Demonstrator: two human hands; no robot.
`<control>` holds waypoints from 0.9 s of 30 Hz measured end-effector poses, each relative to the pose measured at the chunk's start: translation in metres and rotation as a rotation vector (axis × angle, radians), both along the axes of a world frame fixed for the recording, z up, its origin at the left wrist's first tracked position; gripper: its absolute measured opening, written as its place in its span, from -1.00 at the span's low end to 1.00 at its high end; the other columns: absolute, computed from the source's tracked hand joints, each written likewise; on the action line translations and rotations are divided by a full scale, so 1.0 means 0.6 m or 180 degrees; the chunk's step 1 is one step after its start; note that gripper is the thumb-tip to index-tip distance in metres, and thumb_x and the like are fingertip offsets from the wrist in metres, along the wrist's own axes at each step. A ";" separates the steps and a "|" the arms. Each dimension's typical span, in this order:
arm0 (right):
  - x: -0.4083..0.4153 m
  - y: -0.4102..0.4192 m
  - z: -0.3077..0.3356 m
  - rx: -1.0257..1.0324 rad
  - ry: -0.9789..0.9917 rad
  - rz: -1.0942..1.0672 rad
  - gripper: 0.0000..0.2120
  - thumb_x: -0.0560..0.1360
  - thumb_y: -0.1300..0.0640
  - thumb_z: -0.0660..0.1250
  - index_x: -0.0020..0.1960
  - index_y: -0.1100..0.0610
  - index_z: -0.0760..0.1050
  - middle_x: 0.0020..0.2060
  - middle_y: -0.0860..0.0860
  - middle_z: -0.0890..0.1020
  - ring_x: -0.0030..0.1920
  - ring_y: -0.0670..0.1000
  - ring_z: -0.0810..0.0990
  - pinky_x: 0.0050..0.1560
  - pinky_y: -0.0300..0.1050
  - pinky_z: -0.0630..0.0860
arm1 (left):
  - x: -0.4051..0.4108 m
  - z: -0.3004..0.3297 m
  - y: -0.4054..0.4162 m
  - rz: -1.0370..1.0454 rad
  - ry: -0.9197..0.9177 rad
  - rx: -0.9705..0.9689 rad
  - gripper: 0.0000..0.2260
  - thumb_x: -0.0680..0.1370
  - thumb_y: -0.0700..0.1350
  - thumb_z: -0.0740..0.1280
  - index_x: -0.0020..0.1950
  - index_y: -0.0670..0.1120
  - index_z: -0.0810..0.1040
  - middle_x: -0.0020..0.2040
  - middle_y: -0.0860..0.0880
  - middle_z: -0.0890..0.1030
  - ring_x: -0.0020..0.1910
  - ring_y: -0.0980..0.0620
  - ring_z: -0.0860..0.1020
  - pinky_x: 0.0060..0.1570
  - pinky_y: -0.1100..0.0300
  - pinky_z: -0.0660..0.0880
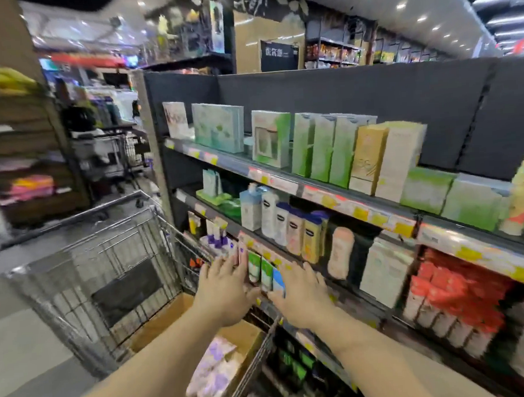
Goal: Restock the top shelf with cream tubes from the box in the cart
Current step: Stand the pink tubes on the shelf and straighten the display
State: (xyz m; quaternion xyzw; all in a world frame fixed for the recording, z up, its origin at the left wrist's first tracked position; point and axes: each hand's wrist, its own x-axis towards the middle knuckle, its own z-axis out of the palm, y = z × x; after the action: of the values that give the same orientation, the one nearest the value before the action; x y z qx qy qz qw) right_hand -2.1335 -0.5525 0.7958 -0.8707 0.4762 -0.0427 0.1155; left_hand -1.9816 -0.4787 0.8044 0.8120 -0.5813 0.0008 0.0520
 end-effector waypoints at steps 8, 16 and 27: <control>0.243 -0.026 -0.090 0.0398 0.0074 0.0138 -0.36 0.59 -0.22 0.11 0.58 -0.04 0.02 0.58 0.05 0.04 0.57 0.11 -0.08 0.53 0.14 -0.10 | 0.247 -0.082 -0.027 0.0288 0.0126 0.0306 -0.36 0.58 0.30 0.05 0.58 0.06 0.05 0.60 -0.04 0.04 0.57 -0.12 -0.06 0.51 -0.12 -0.10; 0.314 -0.103 -0.202 0.0770 0.0371 0.0053 -0.36 0.59 -0.20 0.12 0.58 -0.03 0.01 0.58 0.06 0.06 0.57 0.13 -0.05 0.54 0.12 -0.08 | 0.330 -0.202 -0.084 0.0232 0.0180 0.0519 -0.38 0.59 0.28 0.07 0.58 0.05 0.07 0.59 -0.03 0.08 0.57 -0.10 0.00 0.51 -0.08 -0.05; 0.376 -0.209 -0.351 0.1197 0.0515 -0.0014 -0.35 0.55 -0.27 0.14 0.52 0.04 0.17 0.47 0.10 0.29 0.49 0.15 0.19 0.48 0.12 0.15 | 0.409 -0.383 -0.143 0.0275 0.0525 0.1277 -0.39 0.59 0.27 0.08 0.57 0.05 0.08 0.59 -0.02 0.09 0.57 -0.10 0.01 0.52 -0.11 -0.03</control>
State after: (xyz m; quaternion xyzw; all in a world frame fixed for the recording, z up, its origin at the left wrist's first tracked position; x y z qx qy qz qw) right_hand -1.9079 -0.6778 0.5852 -0.8333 0.4854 0.1168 0.2374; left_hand -1.7364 -0.5644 0.5745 0.8275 -0.5283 -0.1790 -0.0633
